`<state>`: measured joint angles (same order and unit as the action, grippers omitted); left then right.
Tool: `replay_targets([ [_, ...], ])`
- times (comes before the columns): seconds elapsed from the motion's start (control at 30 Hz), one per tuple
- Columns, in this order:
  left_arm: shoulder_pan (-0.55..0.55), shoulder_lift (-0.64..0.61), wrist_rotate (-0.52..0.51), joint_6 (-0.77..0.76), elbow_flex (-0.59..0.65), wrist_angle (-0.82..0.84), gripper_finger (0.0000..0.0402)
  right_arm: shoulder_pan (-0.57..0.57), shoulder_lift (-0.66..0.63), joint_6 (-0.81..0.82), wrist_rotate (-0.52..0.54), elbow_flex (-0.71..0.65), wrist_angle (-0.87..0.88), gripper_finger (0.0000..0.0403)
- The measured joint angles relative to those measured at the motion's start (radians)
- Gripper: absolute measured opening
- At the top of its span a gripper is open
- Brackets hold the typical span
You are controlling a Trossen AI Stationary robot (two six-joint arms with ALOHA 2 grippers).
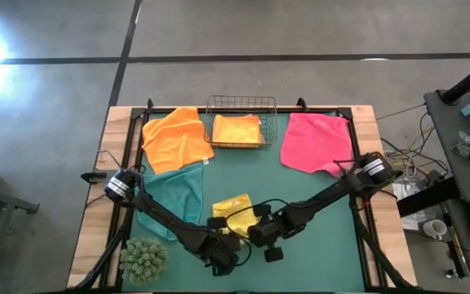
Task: Fold microfiber towels
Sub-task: Put the yellow microfiber cloth into the wire basket
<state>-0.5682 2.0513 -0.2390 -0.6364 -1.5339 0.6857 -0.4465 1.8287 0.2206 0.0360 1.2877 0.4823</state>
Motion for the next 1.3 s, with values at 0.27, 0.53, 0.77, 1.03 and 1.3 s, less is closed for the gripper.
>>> replay_targets([
  [0.27, 0.019, -0.098, 0.03, 0.086, -0.05, 0.093, 0.0011, -0.022, -0.105, 0.073, 0.016, 0.044, 0.077, 0.0009],
  [0.53, 0.084, -0.226, 0.021, 0.231, -0.06, 0.217, 0.0011, -0.004, -0.118, 0.03, 0.134, 0.231, 0.308, 0.0009],
  [0.77, 0.149, -0.344, -0.001, 0.349, -0.06, 0.304, 0.0011, 0.021, -0.118, 0.029, 0.247, 0.375, 0.434, 0.0009],
  [1.03, 0.205, -0.429, -0.099, 0.585, -0.061, 0.303, 0.0011, 0.062, -0.118, 0.007, 0.402, 0.573, 0.57, 0.0009],
  [1.3, 0.277, -0.509, -0.187, 0.737, -0.061, 0.306, 0.0011, 0.137, -0.118, 0.003, 0.436, 0.666, 0.614, 0.0009],
])
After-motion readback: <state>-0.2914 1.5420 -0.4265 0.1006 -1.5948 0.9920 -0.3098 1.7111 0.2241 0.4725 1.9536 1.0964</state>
